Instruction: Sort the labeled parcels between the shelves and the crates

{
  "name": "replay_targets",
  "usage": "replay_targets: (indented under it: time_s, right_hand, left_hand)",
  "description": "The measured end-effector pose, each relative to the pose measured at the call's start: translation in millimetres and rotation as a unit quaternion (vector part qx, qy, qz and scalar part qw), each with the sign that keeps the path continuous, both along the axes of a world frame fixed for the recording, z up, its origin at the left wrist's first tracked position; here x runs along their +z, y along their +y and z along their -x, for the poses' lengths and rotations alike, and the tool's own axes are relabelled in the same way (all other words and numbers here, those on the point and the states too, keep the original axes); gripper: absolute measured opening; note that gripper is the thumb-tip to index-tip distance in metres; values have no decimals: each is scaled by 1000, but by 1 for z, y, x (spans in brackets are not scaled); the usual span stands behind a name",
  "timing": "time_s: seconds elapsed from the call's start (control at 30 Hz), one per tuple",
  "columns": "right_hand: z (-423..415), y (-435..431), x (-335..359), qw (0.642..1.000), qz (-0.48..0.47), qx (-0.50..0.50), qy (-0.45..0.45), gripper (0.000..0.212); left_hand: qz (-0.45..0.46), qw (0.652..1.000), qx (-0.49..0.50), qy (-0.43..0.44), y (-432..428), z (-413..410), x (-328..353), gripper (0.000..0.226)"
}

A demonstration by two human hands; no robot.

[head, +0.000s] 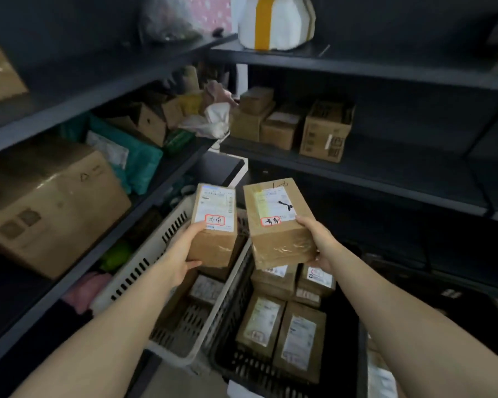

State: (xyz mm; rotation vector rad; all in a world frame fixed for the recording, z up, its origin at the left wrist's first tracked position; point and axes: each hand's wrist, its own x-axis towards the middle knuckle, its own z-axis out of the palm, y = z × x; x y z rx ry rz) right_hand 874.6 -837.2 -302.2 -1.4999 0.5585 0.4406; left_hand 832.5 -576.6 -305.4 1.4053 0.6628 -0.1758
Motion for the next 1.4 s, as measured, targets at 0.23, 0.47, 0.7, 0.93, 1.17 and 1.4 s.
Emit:
replay_targets:
  time_s: [0.23, 0.47, 0.7, 0.93, 1.17, 1.4]
  right_hand:
    - [-16, 31, -79, 999, -21, -22, 39, 56]
    - [-20, 89, -127, 999, 11, -20, 34, 57]
    - [-19, 130, -167, 998, 40, -42, 3, 83]
    - [-5, 129, -181, 995, 57, -73, -31, 57]
    - [19, 119, -179, 995, 32, -86, -34, 48]
    - [54, 85, -165, 995, -20, -98, -25, 31]
  left_hand:
    - [-55, 981, 50, 177, 64, -2, -86, 62]
    - [36, 952, 60, 299, 93, 2, -181, 55]
    - [163, 925, 57, 339, 88, 6, -255, 49]
    - [150, 924, 8, 353, 78, 6, -289, 33]
    - [24, 967, -49, 251, 84, -11, -295, 46]
    - [0, 984, -169, -61, 15, -1, -162, 46]
